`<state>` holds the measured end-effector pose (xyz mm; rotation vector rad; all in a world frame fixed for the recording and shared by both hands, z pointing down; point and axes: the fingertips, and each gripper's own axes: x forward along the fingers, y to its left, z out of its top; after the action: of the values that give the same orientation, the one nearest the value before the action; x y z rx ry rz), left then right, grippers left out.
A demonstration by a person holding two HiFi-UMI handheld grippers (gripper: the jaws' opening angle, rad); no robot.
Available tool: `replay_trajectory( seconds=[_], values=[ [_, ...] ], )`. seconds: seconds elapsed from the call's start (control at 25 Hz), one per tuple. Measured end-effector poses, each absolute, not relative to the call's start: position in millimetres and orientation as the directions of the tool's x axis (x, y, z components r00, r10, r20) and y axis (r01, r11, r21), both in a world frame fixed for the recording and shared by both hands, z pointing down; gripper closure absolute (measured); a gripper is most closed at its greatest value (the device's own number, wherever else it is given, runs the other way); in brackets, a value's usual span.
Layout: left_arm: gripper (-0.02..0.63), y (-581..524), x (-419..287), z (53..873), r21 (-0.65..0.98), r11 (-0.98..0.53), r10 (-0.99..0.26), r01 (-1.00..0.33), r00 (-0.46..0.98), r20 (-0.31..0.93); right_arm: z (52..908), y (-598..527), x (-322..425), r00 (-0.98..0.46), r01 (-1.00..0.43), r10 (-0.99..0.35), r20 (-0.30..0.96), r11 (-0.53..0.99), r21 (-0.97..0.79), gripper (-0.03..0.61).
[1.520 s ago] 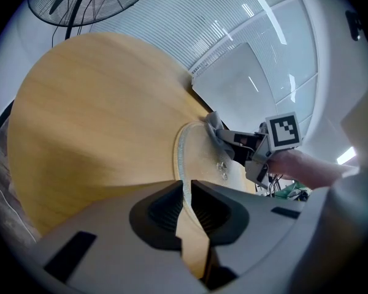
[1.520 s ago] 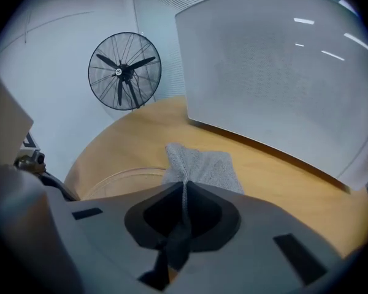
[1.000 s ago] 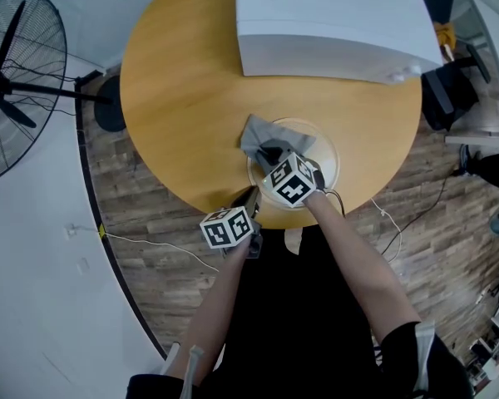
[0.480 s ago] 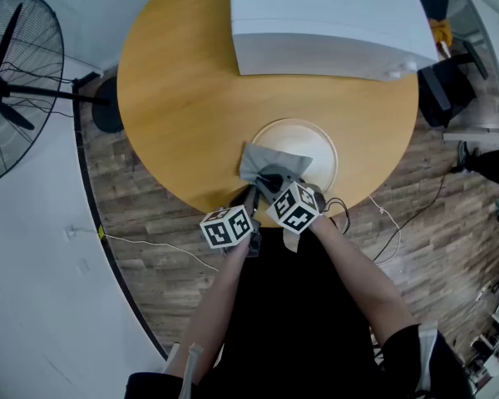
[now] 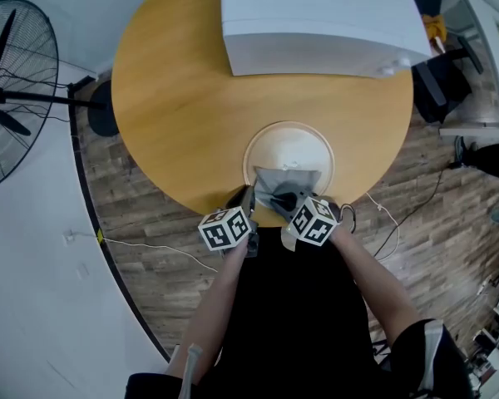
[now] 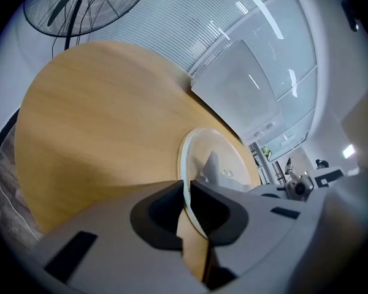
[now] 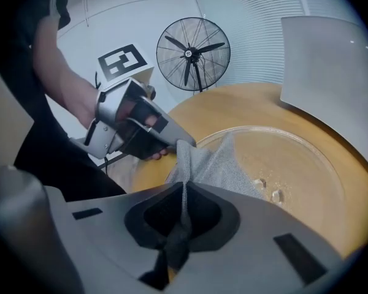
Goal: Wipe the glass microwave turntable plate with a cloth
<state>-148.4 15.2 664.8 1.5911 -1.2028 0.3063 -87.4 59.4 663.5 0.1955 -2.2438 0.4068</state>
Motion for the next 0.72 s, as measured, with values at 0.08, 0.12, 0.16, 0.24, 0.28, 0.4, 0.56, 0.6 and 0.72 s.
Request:
replay_trajectory(
  seconds=[0.08,0.12,0.16,0.24,0.28,0.4,0.56,0.6,0.72],
  values=[
    [0.584,15.4,-148.5,665.0,0.581,0.076,-0.536,-0.81,0.459,0.709,663.8,64.4,-73.9,-0.645,-0.266,0.01,0.764,0.935,-0.236,0.555],
    [0.584,15.5,-148.6,665.1,0.582,0.076,-0.535,-0.81,0.459,0.709,663.9,65.5,-66.9,-0.644,-0.271,0.01,0.765,0.932,-0.241,0.556],
    [0.584,15.5,-148.5,665.2,0.582,0.076,-0.535,-0.809,0.46,0.708,663.9,65.3,-59.9,-0.641,-0.279,0.007,0.767,0.93,-0.241,0.555],
    [0.583,15.3,-148.4,665.0,0.583,0.076,-0.536,-0.809,0.46,0.707,664.1,61.2,-46.3,-0.629,-0.297,-0.013,0.777,0.928,-0.225,0.555],
    [0.583,15.5,-148.2,664.9,0.584,0.076,-0.536,-0.808,0.461,0.707,664.4,57.3,-39.7,-0.622,-0.313,-0.026,0.782,0.925,-0.218,0.555],
    [0.583,15.9,-148.1,665.1,0.59,0.077,-0.532,-0.803,0.468,0.706,663.2,37.4,-25.4,-0.617,-0.394,-0.079,0.783,0.893,-0.22,0.555],
    [0.583,15.7,-147.0,665.2,0.597,0.075,-0.53,-0.799,0.475,0.703,660.9,2.4,-16.7,-0.607,-0.494,-0.163,0.778,0.845,-0.208,0.555],
    [0.584,16.0,-147.2,665.3,0.596,0.075,-0.529,-0.799,0.475,0.703,660.5,-6.3,-16.7,-0.604,-0.513,-0.18,0.776,0.834,-0.206,0.555],
    [0.584,16.0,-146.9,664.7,0.597,0.073,-0.527,-0.799,0.477,0.703,659.0,-31.4,-21.5,-0.606,-0.558,-0.215,0.766,0.801,-0.217,0.554]
  ],
)
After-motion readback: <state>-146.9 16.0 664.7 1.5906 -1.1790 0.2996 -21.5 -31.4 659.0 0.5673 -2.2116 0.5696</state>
